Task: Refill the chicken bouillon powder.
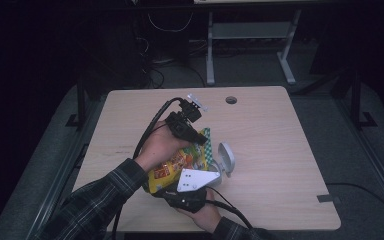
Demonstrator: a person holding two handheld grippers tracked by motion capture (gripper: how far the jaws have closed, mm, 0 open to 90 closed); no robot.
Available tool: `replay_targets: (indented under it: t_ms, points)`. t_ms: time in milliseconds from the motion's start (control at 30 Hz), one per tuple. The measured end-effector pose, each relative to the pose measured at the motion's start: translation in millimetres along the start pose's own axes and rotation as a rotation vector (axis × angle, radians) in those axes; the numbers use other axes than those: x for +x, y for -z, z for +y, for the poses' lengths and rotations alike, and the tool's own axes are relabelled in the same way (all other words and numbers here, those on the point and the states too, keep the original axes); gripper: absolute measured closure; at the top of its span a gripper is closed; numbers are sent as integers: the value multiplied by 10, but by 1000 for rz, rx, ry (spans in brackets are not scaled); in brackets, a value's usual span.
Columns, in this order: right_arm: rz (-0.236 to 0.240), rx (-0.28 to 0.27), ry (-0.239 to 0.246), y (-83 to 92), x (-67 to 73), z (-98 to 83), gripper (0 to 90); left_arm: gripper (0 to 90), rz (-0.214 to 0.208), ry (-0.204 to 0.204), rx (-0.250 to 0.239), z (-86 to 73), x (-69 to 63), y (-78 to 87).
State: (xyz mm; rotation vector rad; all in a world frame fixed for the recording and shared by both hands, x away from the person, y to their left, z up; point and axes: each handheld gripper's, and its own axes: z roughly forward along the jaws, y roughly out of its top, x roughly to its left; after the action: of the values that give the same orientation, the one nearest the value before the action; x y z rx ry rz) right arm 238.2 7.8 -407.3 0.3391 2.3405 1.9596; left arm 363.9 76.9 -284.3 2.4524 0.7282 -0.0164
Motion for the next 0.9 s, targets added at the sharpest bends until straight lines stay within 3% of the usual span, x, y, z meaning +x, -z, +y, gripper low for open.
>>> replay_targets:
  t_ms: [900]
  points:
    - [-4, -1, 1, -5, 12, -7, 900, 900, 7, 2, 3, 0, -8, -20]
